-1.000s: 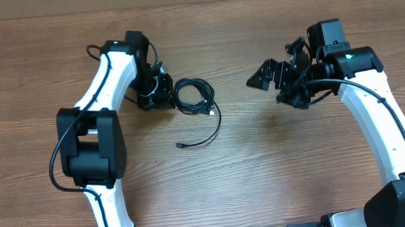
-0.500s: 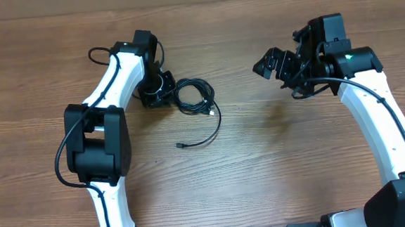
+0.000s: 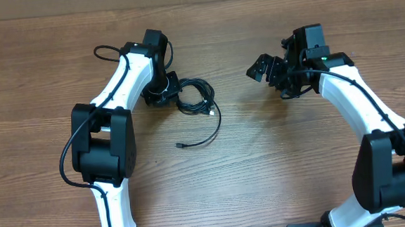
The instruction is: Untangle cables
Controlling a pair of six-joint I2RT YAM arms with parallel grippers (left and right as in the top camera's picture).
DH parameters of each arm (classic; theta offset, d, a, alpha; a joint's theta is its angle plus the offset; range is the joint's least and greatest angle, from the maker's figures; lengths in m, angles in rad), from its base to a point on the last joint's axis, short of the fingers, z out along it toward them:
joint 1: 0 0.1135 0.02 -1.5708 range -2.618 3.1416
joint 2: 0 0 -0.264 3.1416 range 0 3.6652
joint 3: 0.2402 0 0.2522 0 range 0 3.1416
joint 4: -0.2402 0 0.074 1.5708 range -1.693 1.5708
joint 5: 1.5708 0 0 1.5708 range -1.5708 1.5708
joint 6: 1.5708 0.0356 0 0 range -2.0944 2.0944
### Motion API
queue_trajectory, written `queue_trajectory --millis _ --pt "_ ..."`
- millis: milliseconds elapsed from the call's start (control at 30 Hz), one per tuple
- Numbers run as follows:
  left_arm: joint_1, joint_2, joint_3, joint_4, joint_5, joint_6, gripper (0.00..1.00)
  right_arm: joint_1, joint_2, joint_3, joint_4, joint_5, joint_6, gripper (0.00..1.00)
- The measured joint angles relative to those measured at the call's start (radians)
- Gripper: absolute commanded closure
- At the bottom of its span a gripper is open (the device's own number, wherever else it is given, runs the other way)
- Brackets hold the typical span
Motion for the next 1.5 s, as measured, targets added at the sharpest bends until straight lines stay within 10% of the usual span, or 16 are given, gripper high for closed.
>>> queue_trajectory --millis 1167,1500 --pt "-0.065 0.000 -0.063 0.190 -0.040 -0.025 0.17 0.351 0.024 -0.108 0.320 0.352 0.339 0.00" --pt "-0.084 0.000 -0.090 0.273 -0.051 -0.025 0.27 0.348 0.024 -0.108 0.273 0.462 0.341 0.00"
